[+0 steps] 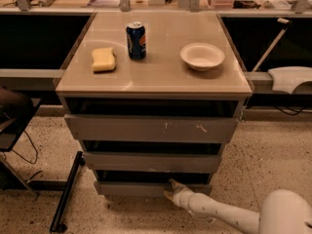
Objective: Open bottom drawer
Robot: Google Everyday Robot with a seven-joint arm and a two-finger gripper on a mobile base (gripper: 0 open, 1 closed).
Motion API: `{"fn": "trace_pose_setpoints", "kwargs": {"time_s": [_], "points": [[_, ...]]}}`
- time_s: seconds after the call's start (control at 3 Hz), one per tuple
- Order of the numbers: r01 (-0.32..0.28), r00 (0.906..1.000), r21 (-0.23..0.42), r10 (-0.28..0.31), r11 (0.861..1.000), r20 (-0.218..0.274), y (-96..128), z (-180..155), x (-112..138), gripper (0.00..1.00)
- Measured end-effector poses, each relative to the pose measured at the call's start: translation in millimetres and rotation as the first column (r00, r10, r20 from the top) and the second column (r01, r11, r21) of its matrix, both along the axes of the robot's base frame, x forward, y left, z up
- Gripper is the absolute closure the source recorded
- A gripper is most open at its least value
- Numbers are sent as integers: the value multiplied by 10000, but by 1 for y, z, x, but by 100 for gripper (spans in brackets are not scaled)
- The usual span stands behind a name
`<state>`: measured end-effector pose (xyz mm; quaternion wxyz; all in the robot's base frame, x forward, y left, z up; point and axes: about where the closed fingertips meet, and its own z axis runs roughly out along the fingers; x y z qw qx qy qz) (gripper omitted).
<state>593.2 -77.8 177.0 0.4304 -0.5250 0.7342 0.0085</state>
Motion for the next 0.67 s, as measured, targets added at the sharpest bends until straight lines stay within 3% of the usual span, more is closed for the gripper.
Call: {"fn": "trace_pose_setpoints", "kwargs": {"time_s": [0.67], "points": [[89, 9999, 37, -89, 10000, 49, -3, 0, -12, 100]]}}
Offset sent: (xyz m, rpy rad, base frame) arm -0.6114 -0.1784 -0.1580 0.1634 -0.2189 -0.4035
